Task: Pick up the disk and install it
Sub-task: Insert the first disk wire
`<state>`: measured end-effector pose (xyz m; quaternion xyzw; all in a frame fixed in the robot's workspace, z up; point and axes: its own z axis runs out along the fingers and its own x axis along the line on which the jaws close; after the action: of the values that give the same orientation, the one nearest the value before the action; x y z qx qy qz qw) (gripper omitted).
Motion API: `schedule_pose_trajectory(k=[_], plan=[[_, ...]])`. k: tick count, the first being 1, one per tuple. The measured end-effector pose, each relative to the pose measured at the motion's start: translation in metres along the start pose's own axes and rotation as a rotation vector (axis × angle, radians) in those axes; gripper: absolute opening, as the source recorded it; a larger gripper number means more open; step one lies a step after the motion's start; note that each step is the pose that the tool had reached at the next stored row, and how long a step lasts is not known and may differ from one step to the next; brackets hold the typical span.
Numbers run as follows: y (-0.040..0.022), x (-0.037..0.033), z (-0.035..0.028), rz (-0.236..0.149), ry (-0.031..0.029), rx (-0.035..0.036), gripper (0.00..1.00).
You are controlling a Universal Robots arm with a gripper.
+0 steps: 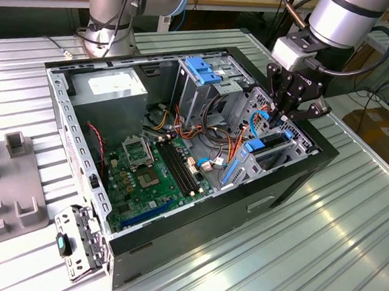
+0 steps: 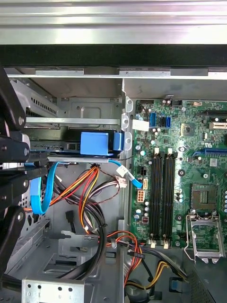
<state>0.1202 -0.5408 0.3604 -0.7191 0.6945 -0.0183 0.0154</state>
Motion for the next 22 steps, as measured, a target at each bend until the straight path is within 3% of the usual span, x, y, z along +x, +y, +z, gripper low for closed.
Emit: schedule_pose_trajectory(k=[6,8,13,15,18,22], plan=[[0.0011,0.0055,0.0,0.0,0.0,0.0005,0.16],[0.0042,0.0101,0.0004,0.0,-0.0034,0.009,0.16],[0.0092,0.0126,0.0021,-0.001,-0.0139,0.0331,0.16],[0.0123,0.0138,0.0033,-0.004,-0.0183,0.0478,0.16],[0.0152,0.0149,0.0048,-0.006,-0.0211,0.0587,0.16],[0.0198,0.0159,0.0117,-0.01,-0.0224,0.0634,0.16]])
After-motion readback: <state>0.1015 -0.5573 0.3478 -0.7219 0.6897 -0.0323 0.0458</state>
